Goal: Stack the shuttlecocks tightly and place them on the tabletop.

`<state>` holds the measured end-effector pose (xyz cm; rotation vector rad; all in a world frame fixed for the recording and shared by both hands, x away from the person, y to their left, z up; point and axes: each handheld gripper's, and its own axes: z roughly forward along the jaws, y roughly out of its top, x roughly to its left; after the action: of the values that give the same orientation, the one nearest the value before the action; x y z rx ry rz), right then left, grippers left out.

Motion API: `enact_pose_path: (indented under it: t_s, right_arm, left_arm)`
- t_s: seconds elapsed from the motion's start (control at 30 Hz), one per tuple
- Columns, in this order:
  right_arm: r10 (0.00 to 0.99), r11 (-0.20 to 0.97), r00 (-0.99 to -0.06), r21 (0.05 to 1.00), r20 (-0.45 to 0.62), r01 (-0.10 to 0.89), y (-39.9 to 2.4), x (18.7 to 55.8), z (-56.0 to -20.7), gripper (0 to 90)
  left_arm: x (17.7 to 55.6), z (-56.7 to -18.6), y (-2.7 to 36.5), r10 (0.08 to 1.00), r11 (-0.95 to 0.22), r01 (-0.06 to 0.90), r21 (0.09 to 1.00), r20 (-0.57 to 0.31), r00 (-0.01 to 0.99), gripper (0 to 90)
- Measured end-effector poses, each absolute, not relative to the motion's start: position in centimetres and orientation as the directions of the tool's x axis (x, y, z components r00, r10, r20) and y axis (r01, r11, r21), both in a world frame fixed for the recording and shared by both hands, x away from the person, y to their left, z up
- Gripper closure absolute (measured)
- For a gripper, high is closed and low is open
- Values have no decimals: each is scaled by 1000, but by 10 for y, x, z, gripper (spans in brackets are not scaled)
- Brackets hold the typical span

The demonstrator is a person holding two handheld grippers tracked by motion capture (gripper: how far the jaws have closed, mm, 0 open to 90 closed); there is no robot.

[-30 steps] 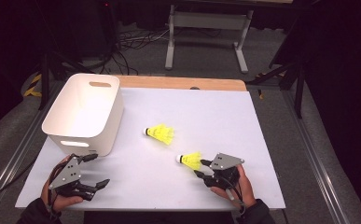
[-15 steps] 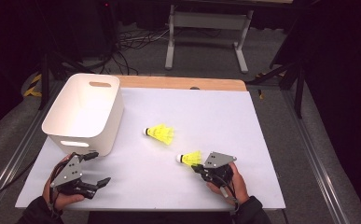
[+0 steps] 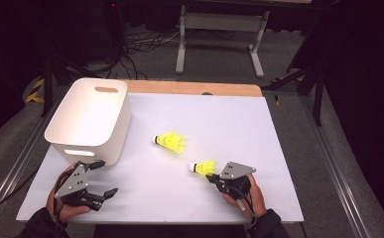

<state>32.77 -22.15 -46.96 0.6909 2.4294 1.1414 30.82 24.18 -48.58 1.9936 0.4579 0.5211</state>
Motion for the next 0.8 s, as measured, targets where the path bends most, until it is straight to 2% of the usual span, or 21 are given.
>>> enact_pose_path:
  t_s: [0.3,0.8]
  right_arm:
    - [577,567,-800,786,-166,246,-223,324,-466,900]
    - [589,549,-790,802,-172,235,-229,327,-462,899]
  left_arm:
    - [307,-485,241,517,-452,91,888,177,837,67]
    - [306,-486,240,510,-459,92,884,177,842,67]
